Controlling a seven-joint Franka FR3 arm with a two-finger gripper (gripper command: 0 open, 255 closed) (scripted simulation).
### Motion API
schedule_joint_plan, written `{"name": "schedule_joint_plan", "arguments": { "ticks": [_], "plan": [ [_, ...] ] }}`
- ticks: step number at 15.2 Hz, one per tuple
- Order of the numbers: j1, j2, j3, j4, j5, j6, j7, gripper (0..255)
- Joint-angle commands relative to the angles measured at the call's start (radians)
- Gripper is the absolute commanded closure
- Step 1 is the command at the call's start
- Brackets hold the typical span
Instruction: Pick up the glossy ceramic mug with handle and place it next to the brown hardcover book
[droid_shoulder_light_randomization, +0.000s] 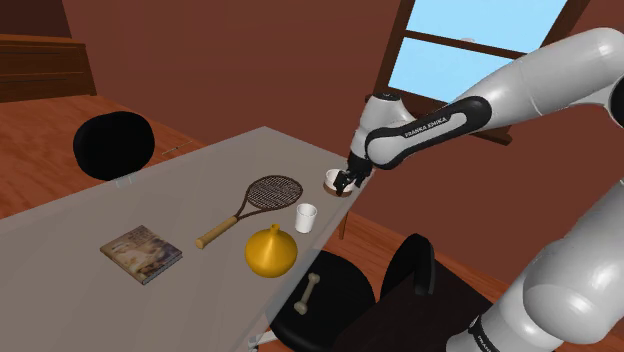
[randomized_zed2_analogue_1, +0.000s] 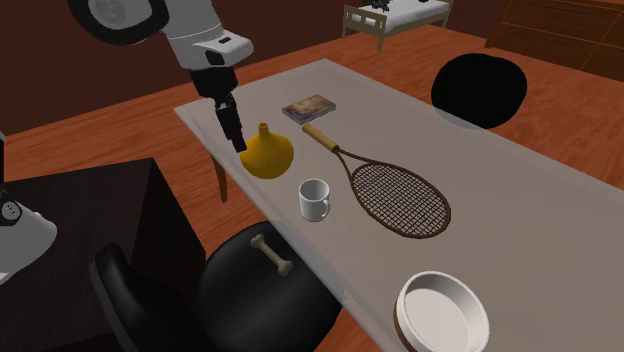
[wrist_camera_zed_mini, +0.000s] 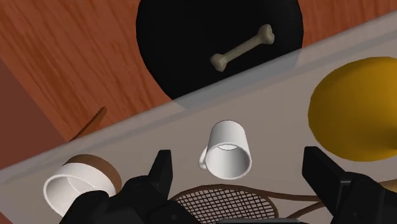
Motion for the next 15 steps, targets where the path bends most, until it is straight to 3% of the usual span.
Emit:
{"name": "schedule_joint_plan", "arguments": {
  "ticks": [1, 8, 15],
  "plan": [
    [0.001, 0.078, 0.001, 0.031, -0.009, 0.049, 0.008, 0],
    [0.013, 0.357, 0.001, 0.205, -0.037, 0.157, 0.034, 0],
    [0.032, 0.634, -0.002, 0.440, -0.047, 0.203, 0.041, 0]
  ]
}}
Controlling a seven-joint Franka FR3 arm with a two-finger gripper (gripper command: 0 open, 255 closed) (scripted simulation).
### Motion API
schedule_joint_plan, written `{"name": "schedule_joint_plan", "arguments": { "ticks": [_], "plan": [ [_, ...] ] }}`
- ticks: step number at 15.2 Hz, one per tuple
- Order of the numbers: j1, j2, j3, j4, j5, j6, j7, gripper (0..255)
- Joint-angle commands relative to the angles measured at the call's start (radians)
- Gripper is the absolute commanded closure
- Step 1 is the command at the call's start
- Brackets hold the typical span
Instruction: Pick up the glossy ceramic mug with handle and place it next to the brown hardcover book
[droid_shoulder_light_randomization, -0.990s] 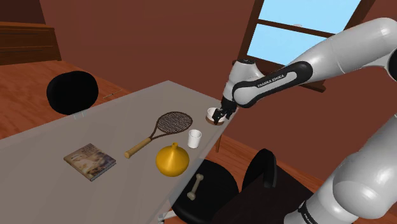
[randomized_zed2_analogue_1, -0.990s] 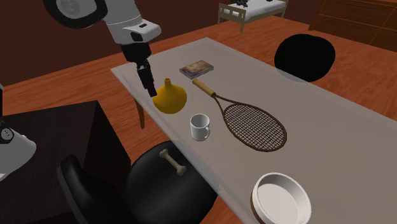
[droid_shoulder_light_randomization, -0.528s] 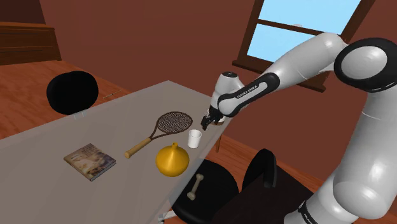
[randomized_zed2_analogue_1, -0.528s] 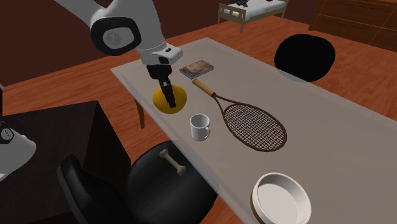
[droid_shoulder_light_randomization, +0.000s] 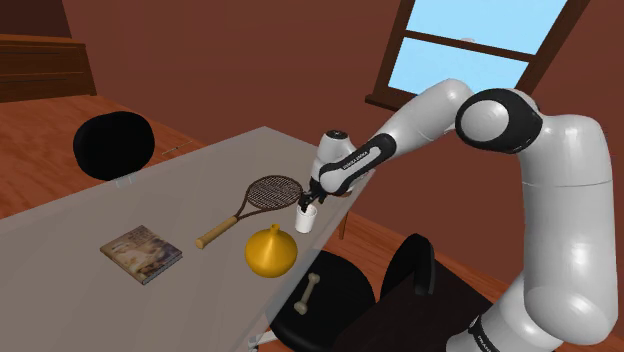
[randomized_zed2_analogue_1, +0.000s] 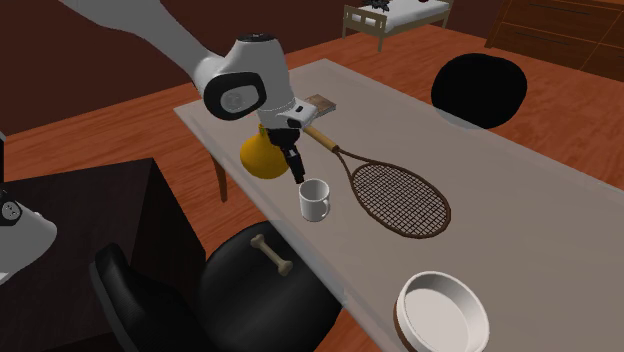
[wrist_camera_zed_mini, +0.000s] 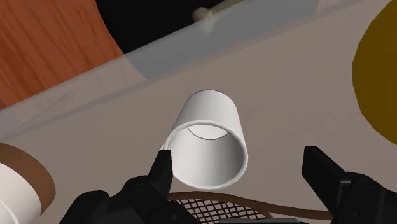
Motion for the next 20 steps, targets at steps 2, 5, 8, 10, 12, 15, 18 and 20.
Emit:
{"name": "schedule_joint_plan", "arguments": {
  "ticks": [2, 5, 8, 10, 12, 15, 18, 20],
  "plan": [
    [0.013, 0.121, 0.000, 0.116, -0.002, 0.007, 0.005, 0],
    [0.018, 0.208, 0.002, 0.209, 0.000, 0.002, 0.002, 0],
    [0.018, 0.248, -0.001, 0.234, -0.002, 0.017, 0.003, 0],
    [0.019, 0.275, -0.004, 0.252, -0.003, 0.027, 0.004, 0],
    [0.019, 0.311, -0.006, 0.276, -0.004, 0.038, 0.004, 0],
    [0.019, 0.311, -0.006, 0.276, -0.004, 0.038, 0.004, 0],
    [0.019, 0.311, -0.006, 0.276, -0.004, 0.038, 0.004, 0],
    [0.019, 0.311, -0.006, 0.276, -0.004, 0.038, 0.004, 0]
  ]
}}
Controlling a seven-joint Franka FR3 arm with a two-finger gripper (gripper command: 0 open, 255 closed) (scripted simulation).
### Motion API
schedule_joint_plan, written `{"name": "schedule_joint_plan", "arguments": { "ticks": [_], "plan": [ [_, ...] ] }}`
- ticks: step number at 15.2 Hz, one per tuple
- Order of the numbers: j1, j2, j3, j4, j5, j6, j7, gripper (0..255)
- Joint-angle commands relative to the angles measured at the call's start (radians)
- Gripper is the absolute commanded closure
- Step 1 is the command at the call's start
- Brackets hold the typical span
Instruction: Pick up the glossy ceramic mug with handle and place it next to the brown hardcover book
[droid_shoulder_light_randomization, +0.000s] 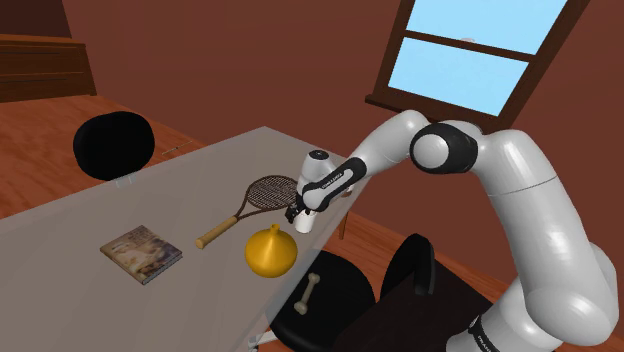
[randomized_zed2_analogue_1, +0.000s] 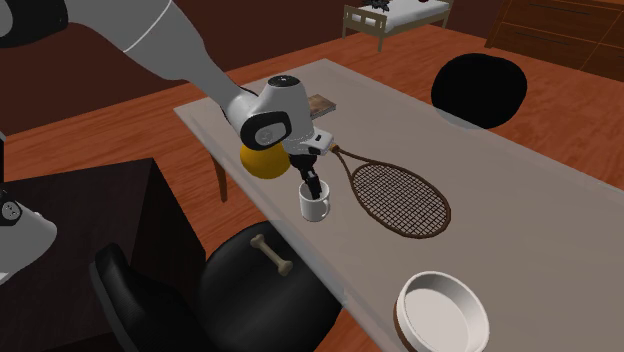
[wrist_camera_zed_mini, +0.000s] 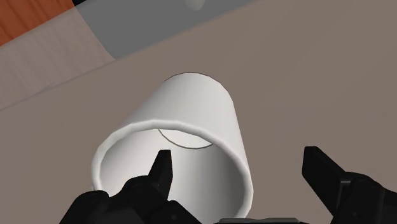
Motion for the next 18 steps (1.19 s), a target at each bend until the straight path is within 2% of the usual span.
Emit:
{"name": "schedule_joint_plan", "arguments": {
  "ticks": [1, 10, 18],
  "plan": [
    [0.000, 0.000, 0.000, 0.000, 0.000, 0.000, 0.000, 255],
    [0.000, 0.000, 0.000, 0.000, 0.000, 0.000, 0.000, 255],
    [-0.008, -0.094, 0.011, -0.041, 0.007, -0.053, -0.010, 255]
  ]
}}
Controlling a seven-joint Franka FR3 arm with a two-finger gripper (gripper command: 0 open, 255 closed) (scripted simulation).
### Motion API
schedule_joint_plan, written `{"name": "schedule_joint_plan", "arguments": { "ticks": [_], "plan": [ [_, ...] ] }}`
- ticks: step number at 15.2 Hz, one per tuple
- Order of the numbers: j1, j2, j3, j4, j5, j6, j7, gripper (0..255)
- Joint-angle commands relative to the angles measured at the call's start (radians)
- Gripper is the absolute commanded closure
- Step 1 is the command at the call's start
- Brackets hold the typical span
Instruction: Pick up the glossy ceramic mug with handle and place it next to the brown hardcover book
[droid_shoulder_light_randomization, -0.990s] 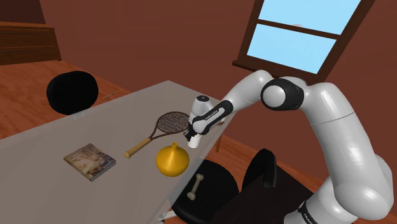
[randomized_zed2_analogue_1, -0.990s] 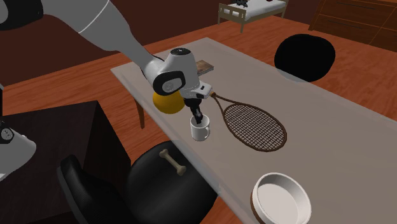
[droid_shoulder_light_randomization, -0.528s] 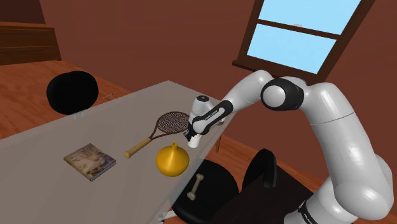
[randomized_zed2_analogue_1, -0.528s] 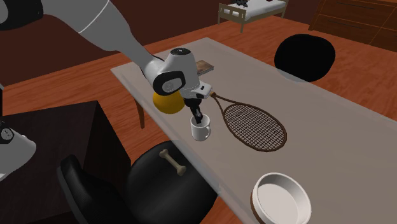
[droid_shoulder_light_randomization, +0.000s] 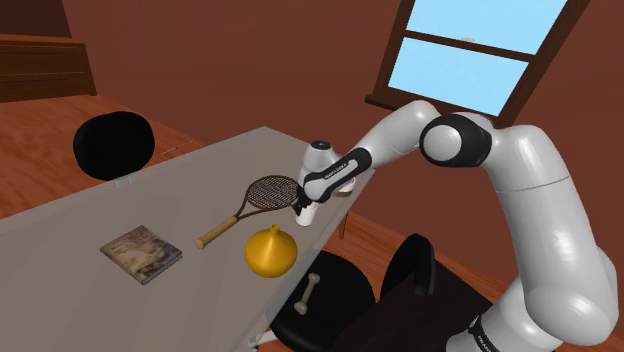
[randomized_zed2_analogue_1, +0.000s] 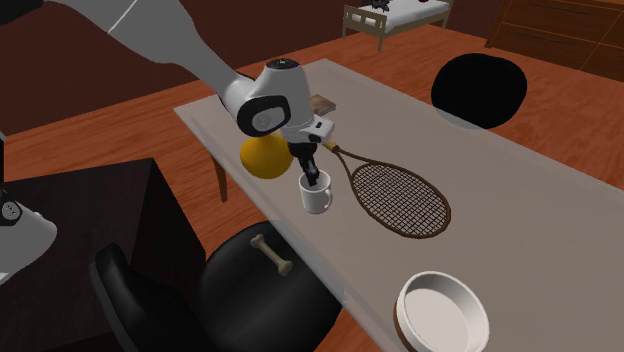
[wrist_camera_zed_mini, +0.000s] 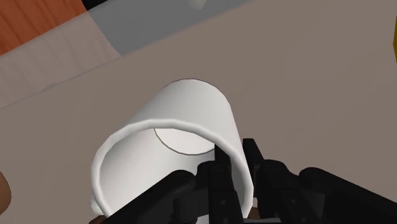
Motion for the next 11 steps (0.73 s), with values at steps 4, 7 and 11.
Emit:
{"name": "schedule_joint_plan", "arguments": {
  "ticks": [4, 7, 11],
  "plan": [
    [-0.006, -0.059, 0.007, -0.023, 0.005, -0.036, -0.007, 255],
    [-0.009, -0.091, 0.011, -0.032, 0.009, -0.059, -0.012, 255],
    [-0.012, -0.132, 0.017, -0.041, 0.014, -0.092, -0.018, 255]
  ]
}}
